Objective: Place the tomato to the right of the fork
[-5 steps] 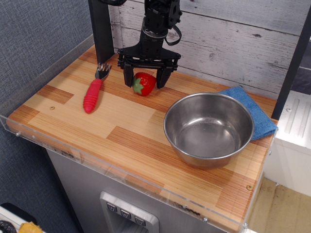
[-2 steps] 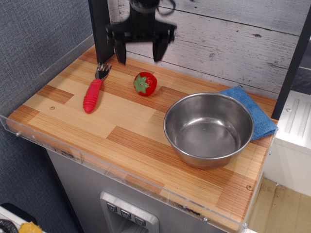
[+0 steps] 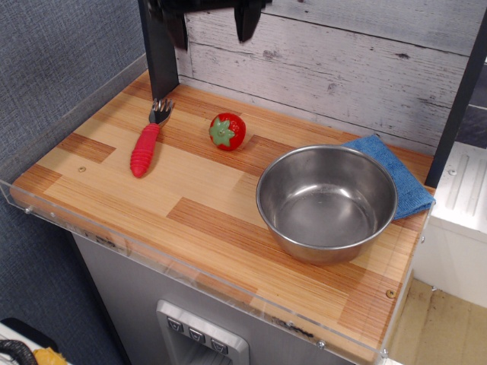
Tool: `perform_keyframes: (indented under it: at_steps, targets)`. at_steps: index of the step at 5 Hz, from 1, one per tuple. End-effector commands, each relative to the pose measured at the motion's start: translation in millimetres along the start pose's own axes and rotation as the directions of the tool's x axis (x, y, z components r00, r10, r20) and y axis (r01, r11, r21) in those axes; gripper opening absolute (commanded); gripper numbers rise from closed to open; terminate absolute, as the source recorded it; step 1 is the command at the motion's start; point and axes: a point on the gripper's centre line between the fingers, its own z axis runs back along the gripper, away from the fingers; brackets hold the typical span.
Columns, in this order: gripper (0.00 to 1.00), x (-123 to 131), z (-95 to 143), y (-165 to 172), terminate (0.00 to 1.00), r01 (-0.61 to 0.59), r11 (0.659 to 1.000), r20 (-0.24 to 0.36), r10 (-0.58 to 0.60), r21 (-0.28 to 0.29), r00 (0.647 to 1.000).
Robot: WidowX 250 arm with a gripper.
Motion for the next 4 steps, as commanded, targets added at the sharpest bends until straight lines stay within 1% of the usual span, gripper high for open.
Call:
perform_keyframes:
  at_steps: [1, 3, 4]
  targets:
    - [1.00, -7.3, 31.3, -6.2, 0.00, 0.068, 0.998, 0.087, -0.069, 0.013, 0.994]
    - [1.00, -7.3, 31.3, -6.2, 0.00, 0.068, 0.998, 0.087, -0.069, 0.013, 0.994]
    - [1.00, -7.3, 31.3, -6.2, 1.00, 0.068, 0.998, 0.087, -0.069, 0.013, 0.994]
